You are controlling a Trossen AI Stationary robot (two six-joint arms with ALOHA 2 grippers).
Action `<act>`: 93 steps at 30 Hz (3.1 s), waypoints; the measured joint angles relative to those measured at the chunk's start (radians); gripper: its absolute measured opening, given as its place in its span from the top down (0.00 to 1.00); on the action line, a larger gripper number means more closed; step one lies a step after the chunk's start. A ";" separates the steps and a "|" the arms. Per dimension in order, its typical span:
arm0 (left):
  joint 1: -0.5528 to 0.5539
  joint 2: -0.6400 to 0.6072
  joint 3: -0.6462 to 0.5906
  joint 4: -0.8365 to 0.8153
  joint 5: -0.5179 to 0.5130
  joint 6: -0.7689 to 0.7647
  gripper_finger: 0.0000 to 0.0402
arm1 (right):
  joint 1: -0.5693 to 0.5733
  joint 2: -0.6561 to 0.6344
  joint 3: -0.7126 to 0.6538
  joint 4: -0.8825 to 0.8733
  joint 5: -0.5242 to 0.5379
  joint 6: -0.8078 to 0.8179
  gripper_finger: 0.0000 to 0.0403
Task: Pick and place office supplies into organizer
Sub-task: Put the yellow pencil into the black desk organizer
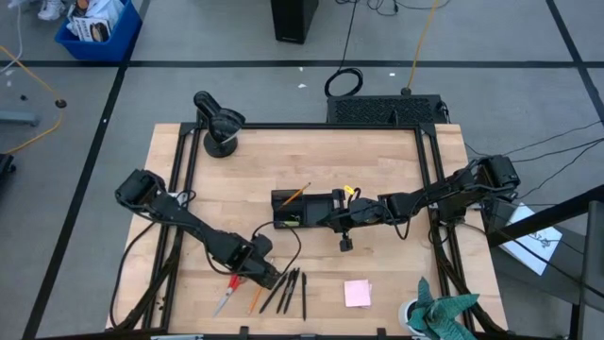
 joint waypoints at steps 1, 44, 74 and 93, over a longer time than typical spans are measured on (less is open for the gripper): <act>0.001 0.000 0.000 0.005 -0.002 0.001 0.53 | 0.000 0.000 0.000 0.000 0.000 0.000 0.99; -0.013 0.188 0.019 0.030 -0.031 0.195 0.77 | 0.000 0.000 0.000 0.017 -0.049 0.007 0.99; -0.067 0.134 0.005 0.092 -0.196 0.398 0.77 | 0.000 0.000 0.000 0.020 -0.049 0.019 0.99; -0.039 0.133 0.010 0.093 -0.145 0.385 0.77 | 0.000 0.000 0.000 0.024 -0.049 0.019 0.99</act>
